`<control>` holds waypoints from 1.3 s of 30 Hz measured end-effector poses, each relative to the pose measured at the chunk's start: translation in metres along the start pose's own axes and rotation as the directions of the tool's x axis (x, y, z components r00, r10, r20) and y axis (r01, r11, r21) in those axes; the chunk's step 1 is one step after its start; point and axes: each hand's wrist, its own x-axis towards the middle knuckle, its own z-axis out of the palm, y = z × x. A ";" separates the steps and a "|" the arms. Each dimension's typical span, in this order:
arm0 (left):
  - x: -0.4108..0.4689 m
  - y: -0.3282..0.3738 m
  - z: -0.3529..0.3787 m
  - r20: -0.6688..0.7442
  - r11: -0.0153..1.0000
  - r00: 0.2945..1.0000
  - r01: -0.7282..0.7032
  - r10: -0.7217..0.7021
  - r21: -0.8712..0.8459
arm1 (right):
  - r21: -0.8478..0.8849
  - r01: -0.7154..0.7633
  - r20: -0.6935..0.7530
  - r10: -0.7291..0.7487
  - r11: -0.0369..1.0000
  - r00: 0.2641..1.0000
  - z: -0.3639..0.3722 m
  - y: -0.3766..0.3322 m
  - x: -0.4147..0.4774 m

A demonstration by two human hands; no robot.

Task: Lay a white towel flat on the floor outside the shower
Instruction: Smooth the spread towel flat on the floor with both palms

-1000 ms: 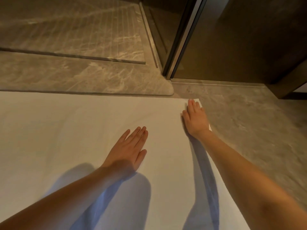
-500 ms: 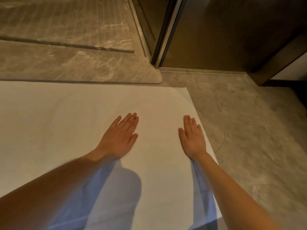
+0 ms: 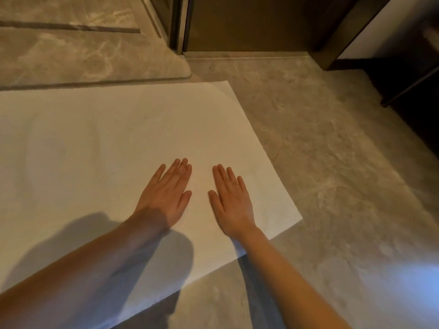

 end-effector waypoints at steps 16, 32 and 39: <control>-0.074 -0.036 -0.023 -0.129 0.988 0.985 0.105 -0.119 -0.113 | 0.103 0.142 -0.092 -0.133 0.984 0.987 -0.006 -0.101 0.016; -0.177 -0.111 -0.021 -0.120 0.880 0.872 0.475 -0.475 -0.031 | -0.017 0.128 0.122 -0.125 0.992 0.985 0.012 -0.091 0.009; -0.135 -0.108 -0.035 -0.229 0.950 0.923 0.302 -0.311 -0.075 | 0.170 0.220 -0.008 -0.222 0.961 0.975 0.011 -0.171 0.060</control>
